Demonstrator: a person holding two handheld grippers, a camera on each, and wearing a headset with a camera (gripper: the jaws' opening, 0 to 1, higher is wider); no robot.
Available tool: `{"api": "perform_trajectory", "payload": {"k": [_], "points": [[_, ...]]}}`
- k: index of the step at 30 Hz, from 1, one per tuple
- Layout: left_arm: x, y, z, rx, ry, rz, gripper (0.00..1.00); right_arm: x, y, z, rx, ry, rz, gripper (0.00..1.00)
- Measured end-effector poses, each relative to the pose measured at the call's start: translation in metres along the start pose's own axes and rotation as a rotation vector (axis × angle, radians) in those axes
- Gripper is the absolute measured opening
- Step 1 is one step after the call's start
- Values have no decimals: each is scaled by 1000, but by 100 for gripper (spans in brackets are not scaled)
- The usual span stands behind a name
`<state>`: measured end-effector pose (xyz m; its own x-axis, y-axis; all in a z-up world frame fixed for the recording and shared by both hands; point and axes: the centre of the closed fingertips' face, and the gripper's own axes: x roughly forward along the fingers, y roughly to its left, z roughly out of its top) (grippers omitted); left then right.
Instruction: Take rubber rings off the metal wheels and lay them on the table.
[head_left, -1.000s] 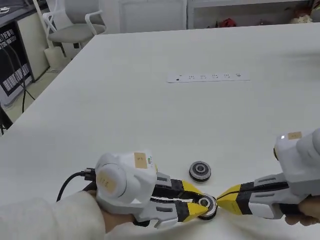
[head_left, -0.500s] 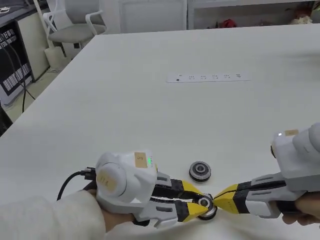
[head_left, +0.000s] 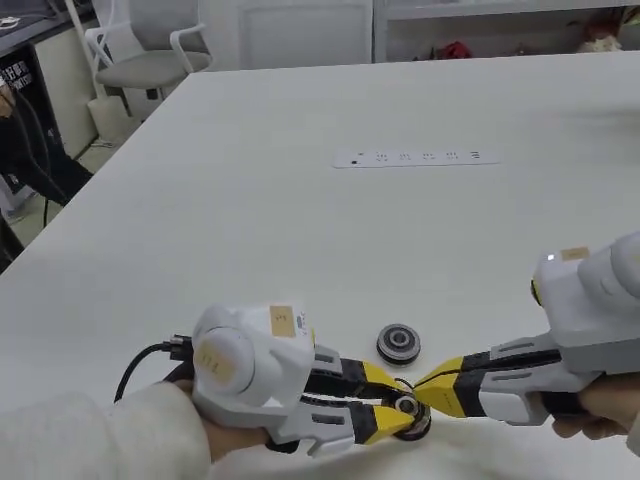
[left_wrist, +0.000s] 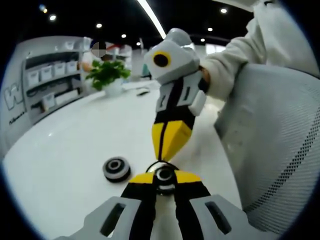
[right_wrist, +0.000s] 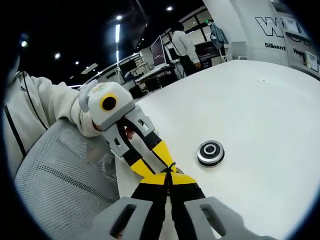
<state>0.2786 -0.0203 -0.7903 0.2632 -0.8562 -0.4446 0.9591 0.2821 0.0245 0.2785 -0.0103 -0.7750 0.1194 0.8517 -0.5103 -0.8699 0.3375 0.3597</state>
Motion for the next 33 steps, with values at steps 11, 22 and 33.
{"api": "perform_trajectory", "payload": {"k": [11,22,33], "points": [[-7,4,4,6,51,-6,18,-3,-9,-2,35,-7,-5,0],[-43,4,12,-77,49,3,47,-12,-10,0,50,-15,-5,0],[-106,14,17,-75,77,101,61,-42,-2,10,71,-38,-26,0]]}}
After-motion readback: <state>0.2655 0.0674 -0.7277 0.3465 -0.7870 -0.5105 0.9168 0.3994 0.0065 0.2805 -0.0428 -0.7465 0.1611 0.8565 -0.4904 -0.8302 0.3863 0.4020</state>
